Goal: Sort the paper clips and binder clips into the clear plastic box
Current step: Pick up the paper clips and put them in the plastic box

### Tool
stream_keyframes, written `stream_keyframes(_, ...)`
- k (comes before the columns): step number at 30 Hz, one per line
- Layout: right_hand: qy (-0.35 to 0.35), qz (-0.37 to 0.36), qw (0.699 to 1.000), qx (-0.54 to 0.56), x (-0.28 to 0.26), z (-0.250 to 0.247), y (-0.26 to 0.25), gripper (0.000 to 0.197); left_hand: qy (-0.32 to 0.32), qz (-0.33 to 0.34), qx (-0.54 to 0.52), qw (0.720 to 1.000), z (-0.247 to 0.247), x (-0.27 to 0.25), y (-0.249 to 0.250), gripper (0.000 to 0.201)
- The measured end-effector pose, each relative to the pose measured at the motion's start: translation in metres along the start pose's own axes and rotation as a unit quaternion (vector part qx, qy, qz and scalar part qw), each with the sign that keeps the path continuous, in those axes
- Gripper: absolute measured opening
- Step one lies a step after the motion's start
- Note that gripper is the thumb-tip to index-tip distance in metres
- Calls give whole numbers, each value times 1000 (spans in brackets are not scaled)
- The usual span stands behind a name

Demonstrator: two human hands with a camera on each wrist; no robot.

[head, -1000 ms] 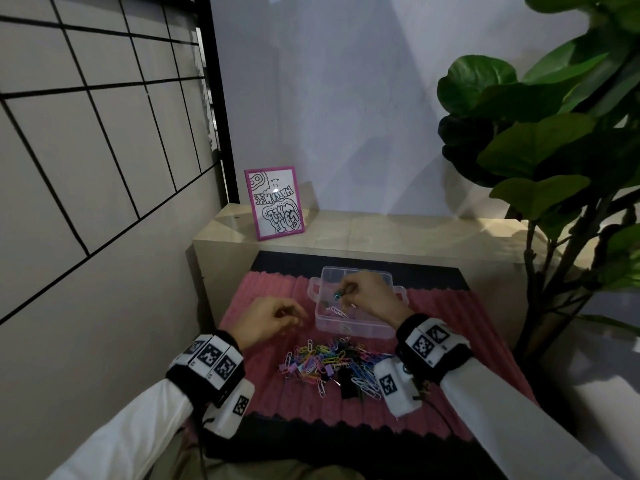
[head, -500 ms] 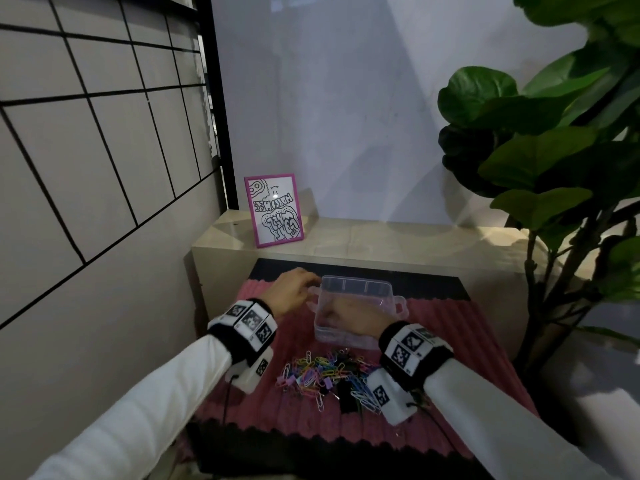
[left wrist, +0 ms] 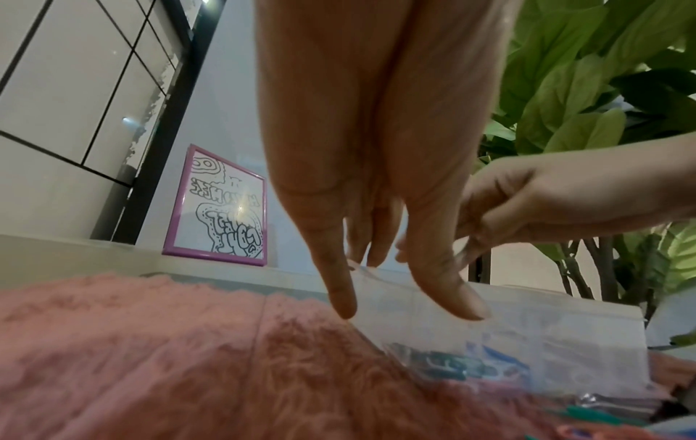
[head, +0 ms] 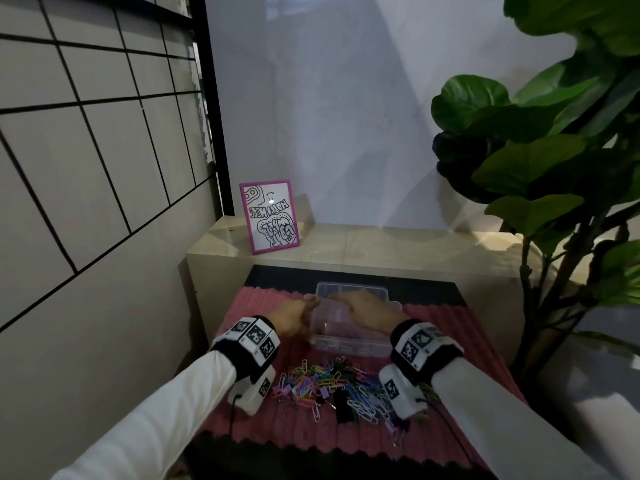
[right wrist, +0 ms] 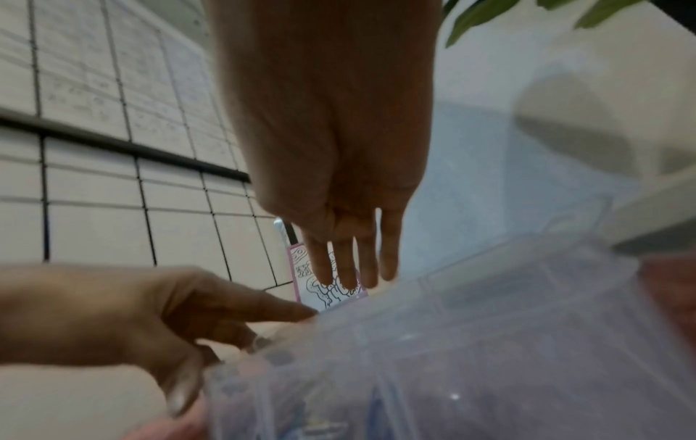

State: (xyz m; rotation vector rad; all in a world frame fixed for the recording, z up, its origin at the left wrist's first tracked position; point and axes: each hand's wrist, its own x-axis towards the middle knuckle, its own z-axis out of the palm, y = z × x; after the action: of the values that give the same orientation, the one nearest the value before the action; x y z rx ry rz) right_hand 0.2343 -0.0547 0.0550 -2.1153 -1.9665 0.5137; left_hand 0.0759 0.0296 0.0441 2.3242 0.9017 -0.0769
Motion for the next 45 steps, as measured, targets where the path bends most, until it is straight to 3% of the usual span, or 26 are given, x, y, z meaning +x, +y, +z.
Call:
stream_keyframes(3, -61, -29, 994, -85, 1, 15, 5, 65, -9, -2, 8, 1000, 1, 2, -1, 79)
stream_keyframes(7, -70, -23, 996, -57, 0, 11, 18, 65, 2, 19, 47, 999, -1, 4, 1, 75)
stream_keyframes(10, 10, 16, 990, -139, -10, -3, 41, 49, 8, 30, 89, 996, -3, 6, -1, 74)
stream_keyframes(13, 90, 7, 954, -284, -22, -3, 63, 13, 10, 41, 95, 995, -5, 10, -1, 76)
stream_keyframes(14, 82, 14, 946, -315, -25, -1, 65, 16, 6, 42, 92, 995, -5, 11, -2, 77)
stream_keyframes(17, 73, 16, 955, -286, -14, 14, 80, 35, 3, 40, 89, 995, -5, 15, -1, 76)
stream_keyframes(19, 109, 9, 947, -303, -14, 8, 60, 30, 5, 35, 100, 994, -4, 17, -1, 79)
stream_keyframes(21, 69, 44, 956, -282, -15, -1, 43, 9, 6, 25, 107, 994, -4, 17, -2, 83)
stream_keyframes(24, 49, 110, 960, -254, -12, -2, 41, 24, 1, 24, 109, 994, -5, 17, 0, 84)
stream_keyframes(30, 44, 141, 965, -218, -15, 0, 38, 27, -10, 29, 141, 990, -8, 14, 6, 76)
stream_keyframes(35, 35, 115, 978, -172, -19, -1, 49, 24, -20, 44, 148, 988, -3, 5, -3, 86)
stream_keyframes(37, 38, 80, 981, -171, -25, 0, 52, 27, -3, 46, 121, 992, 1, -2, -10, 97)
stream_keyframes(39, 90, 12, 982, -167, -37, 3, 52, 32, 21, 50, 97, 994, 2, -12, -17, 100)
stream_keyframes(42, 150, -75, 980, -105, -63, 6, 33, 31, 61, 68, 103, 990, 2, -35, -27, 75)
stream_keyframes(45, 103, -108, 988, -45, -78, 12, 9, 27, 86, 85, 93, 988, 1, -58, -29, 37)
